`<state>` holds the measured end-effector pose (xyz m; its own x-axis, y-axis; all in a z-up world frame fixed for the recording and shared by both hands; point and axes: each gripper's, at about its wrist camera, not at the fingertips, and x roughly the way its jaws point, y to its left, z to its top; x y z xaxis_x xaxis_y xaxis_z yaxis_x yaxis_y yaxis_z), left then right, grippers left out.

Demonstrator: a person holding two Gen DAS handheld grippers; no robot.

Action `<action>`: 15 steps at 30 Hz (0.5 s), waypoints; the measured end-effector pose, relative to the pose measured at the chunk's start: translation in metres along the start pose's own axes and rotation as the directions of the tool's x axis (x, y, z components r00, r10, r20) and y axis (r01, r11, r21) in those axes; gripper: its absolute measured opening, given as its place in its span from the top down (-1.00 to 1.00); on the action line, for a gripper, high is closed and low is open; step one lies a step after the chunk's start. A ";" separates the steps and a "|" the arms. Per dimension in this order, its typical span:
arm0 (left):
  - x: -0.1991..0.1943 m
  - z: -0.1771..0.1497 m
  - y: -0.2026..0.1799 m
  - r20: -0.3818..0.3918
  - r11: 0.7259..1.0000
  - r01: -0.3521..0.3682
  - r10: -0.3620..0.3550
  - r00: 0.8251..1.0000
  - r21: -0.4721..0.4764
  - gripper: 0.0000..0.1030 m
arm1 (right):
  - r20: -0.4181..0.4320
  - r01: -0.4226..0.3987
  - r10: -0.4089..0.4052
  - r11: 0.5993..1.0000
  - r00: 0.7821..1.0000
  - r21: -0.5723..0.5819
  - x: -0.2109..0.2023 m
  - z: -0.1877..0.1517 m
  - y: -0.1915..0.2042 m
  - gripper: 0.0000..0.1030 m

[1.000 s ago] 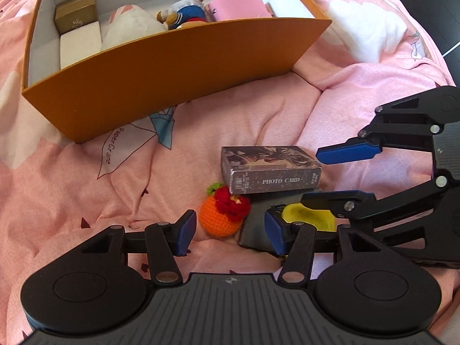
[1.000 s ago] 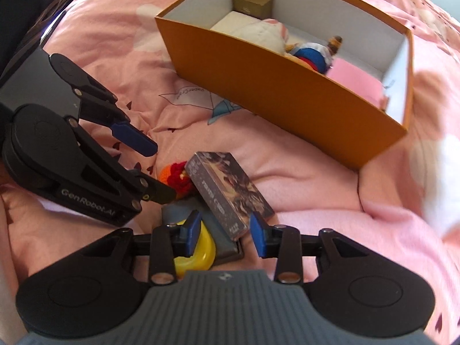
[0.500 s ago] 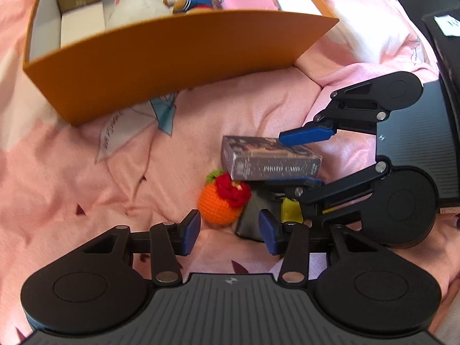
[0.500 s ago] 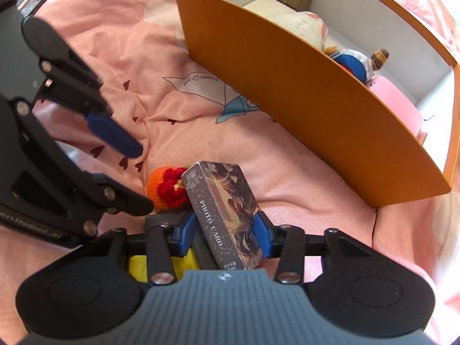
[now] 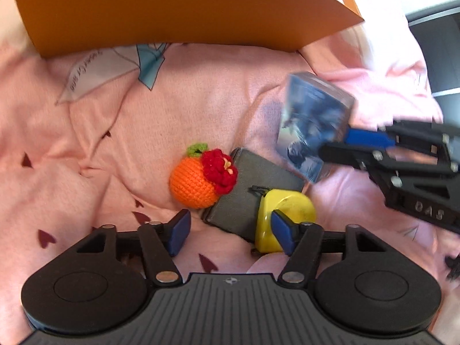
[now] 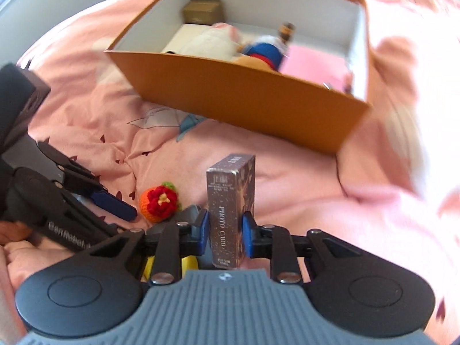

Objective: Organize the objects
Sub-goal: 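Grasp the photo card box with the right gripper and lift it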

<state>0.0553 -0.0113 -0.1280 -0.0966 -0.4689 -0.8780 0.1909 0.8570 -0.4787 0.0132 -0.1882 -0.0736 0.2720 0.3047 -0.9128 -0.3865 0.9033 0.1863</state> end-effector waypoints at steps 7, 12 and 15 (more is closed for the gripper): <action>0.015 0.004 0.009 0.002 0.992 0.081 -0.081 0.997 -0.100 -0.80 | -0.012 -0.020 0.021 0.995 1.000 0.099 -0.002 -0.015 -0.017 0.51; 0.024 0.006 0.018 0.003 0.974 0.145 -0.147 0.989 -0.172 -0.87 | -0.022 -0.040 0.044 0.990 0.999 0.134 -0.009 -0.019 -0.027 0.52; 0.030 0.008 0.019 0.006 0.967 0.169 -0.171 0.985 -0.189 -0.93 | -0.024 -0.072 0.077 0.983 0.997 0.170 -0.016 -0.024 -0.034 0.52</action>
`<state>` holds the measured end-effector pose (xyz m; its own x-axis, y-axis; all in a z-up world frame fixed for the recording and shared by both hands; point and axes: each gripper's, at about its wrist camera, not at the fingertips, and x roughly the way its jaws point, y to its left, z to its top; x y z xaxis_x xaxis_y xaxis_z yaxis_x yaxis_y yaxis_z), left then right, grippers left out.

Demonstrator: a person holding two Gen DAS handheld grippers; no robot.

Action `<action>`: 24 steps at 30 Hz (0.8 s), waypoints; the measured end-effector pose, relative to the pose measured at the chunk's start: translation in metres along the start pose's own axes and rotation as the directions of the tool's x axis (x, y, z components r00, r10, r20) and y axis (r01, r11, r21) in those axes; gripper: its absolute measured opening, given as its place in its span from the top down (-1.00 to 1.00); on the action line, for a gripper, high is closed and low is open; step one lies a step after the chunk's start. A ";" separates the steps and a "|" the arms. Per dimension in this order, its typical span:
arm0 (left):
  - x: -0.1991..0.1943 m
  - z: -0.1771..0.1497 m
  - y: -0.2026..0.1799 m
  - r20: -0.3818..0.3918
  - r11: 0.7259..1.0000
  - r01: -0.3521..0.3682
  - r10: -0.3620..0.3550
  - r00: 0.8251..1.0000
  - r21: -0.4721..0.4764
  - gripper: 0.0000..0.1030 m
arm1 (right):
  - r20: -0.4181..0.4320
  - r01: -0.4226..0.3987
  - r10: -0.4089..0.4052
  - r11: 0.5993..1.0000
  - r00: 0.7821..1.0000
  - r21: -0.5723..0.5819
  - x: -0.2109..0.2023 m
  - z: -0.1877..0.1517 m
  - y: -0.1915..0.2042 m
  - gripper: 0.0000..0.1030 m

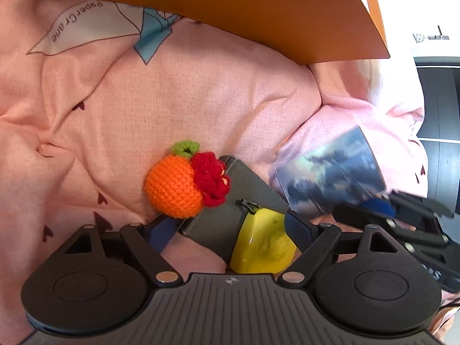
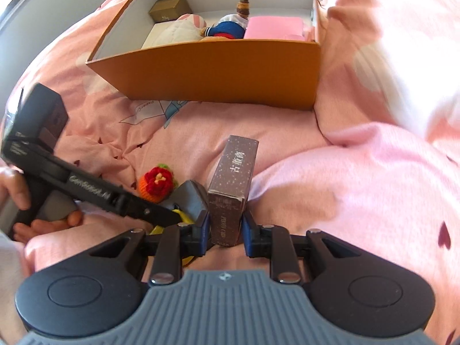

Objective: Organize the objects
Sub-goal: 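Grasp the photo card box with the right gripper and lift it, then set the photo card box down with the right gripper while the left grasps the grey case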

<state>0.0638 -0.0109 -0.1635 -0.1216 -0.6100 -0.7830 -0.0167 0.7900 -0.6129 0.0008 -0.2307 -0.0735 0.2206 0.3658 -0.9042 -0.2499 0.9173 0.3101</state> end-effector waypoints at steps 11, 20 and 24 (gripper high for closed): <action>-0.011 0.000 -0.017 0.044 0.997 0.017 -0.021 0.999 0.075 -0.63 | -0.026 -0.029 0.029 0.999 0.999 0.029 -0.014 -0.009 -0.004 0.51; -0.018 0.002 -0.023 0.045 0.995 0.057 -0.061 0.997 0.085 -0.42 | -0.004 -0.003 0.003 0.999 1.000 0.040 0.002 0.002 -0.008 0.49; -0.025 -0.004 -0.020 0.041 0.996 0.032 -0.035 0.999 0.086 -0.37 | -0.005 0.018 -0.018 1.000 1.000 0.020 0.013 0.005 -0.003 0.49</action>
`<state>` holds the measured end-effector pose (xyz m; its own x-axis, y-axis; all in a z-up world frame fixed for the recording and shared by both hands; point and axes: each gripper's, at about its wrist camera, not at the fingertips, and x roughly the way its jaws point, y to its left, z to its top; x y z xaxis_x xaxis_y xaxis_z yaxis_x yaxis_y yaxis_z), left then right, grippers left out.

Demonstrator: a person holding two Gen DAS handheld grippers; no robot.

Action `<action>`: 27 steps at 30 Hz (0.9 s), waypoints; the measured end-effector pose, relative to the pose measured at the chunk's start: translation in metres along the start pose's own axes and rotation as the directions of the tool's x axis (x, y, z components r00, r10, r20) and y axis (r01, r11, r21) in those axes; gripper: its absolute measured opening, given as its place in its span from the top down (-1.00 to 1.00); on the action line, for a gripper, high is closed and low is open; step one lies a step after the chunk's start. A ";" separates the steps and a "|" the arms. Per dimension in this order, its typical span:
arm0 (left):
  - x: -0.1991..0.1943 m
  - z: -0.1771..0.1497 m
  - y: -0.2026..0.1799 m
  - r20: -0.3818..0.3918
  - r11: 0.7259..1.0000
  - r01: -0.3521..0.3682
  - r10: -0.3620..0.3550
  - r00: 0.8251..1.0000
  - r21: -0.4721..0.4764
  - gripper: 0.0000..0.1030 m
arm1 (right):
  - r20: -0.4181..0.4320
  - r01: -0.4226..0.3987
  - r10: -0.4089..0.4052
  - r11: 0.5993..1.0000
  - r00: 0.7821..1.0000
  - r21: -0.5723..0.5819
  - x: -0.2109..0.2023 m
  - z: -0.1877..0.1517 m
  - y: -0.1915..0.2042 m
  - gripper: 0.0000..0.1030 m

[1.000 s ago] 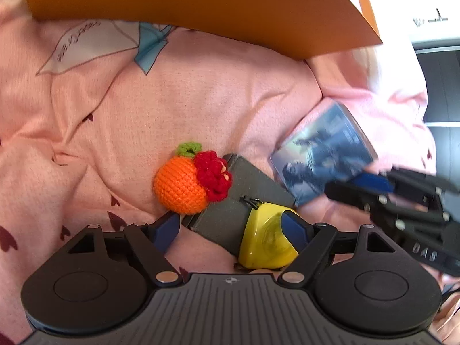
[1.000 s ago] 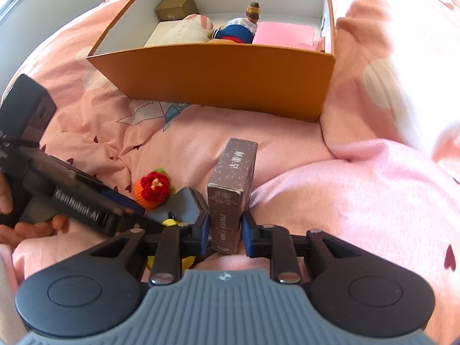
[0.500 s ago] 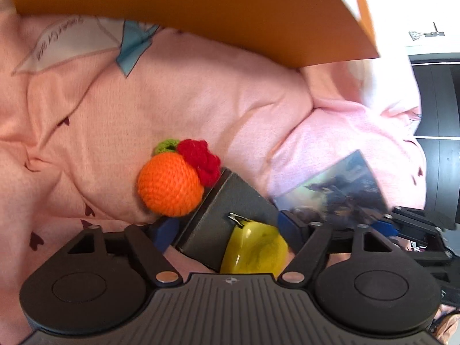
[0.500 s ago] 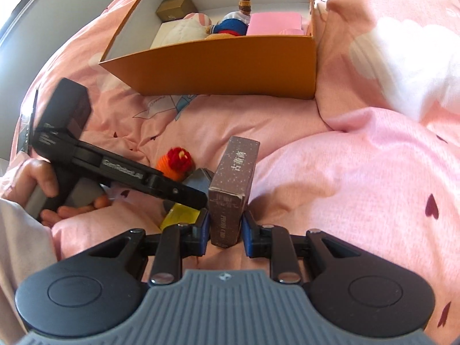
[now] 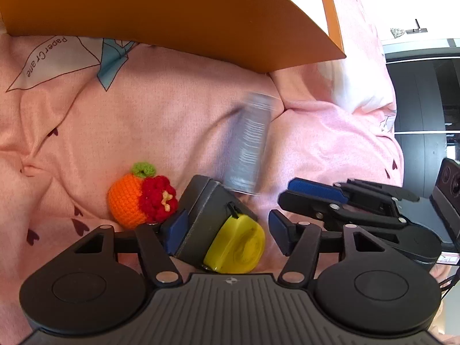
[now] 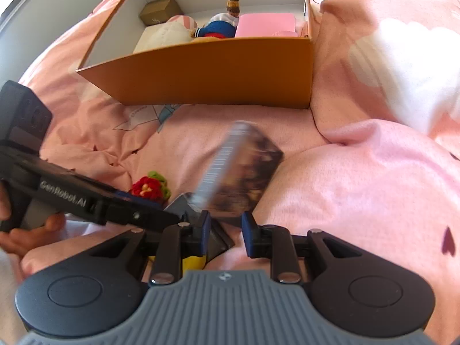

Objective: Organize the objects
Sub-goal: 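Set the photo card box down with the right gripper while the left grasps the grey case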

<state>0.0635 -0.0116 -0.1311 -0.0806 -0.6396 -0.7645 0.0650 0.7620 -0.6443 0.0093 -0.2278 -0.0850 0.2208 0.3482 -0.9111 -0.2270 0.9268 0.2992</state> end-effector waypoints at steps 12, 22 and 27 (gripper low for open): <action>-0.011 -0.005 -0.008 0.035 0.998 -0.040 0.039 0.999 0.039 -0.02 | -0.158 0.016 -0.058 0.967 0.986 -0.255 0.002 -0.013 0.024 0.48; -0.034 -0.003 -0.010 0.138 0.965 -0.254 0.243 0.960 0.069 -0.02 | -0.323 -0.095 -0.044 0.911 0.945 -0.402 0.054 -0.013 0.045 0.60; -0.046 -0.001 -0.006 0.178 0.949 -0.312 0.299 0.938 0.050 -0.03 | -0.328 -0.127 -0.008 0.913 0.945 -0.389 0.072 -0.011 0.050 0.60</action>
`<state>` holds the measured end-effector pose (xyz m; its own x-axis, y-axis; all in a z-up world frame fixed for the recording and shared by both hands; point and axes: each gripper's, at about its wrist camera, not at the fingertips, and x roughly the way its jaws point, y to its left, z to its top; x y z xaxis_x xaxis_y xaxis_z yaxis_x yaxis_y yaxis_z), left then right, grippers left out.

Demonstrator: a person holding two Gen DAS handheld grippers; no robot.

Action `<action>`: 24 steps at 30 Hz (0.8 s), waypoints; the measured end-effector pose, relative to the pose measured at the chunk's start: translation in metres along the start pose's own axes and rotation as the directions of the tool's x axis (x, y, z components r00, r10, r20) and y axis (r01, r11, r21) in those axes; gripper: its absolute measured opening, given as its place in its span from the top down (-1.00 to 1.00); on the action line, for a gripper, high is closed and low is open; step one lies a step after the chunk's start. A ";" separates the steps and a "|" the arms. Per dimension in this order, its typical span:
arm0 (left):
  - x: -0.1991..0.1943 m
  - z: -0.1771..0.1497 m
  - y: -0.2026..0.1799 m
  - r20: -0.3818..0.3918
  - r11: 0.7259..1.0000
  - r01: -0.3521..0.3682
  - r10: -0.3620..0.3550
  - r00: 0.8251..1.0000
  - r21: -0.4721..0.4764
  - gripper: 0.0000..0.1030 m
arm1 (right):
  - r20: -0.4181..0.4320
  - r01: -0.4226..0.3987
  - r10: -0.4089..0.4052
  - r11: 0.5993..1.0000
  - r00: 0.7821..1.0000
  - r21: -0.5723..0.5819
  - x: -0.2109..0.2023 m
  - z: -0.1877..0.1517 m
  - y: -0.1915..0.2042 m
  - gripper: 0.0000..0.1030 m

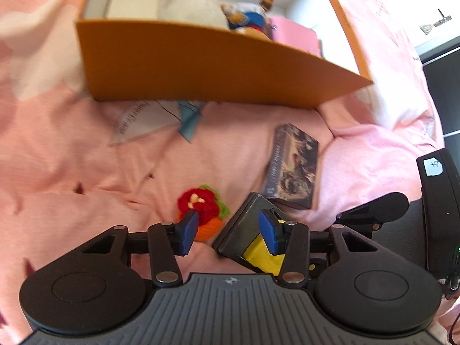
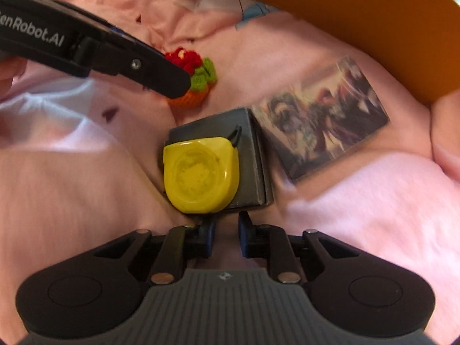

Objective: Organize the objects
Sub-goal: 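Lift the dark grey case off the duvet with the left gripper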

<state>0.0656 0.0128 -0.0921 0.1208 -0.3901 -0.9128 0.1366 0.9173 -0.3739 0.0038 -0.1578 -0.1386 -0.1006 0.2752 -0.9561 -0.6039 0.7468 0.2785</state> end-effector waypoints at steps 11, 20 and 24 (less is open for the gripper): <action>-0.023 0.006 0.019 0.063 0.998 -0.058 0.060 0.996 -0.034 -0.04 | 0.198 -0.062 0.040 0.992 0.979 0.107 -0.029 0.020 0.000 0.60; -0.013 -0.002 0.020 0.013 0.998 -0.066 0.066 0.998 -0.014 -0.04 | 0.341 0.007 -0.057 0.989 0.938 0.148 -0.055 0.038 0.008 0.60; -0.012 -0.007 0.012 0.019 0.999 -0.024 0.023 1.000 0.047 -0.21 | 0.343 0.062 -0.106 0.989 0.933 0.137 -0.055 0.043 0.010 0.59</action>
<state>0.0585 0.0287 -0.0867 0.1425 -0.3705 -0.9178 0.1801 0.9215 -0.3441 0.0374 -0.1398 -0.0795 0.2412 0.3851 -0.8908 -0.4953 0.8382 0.2283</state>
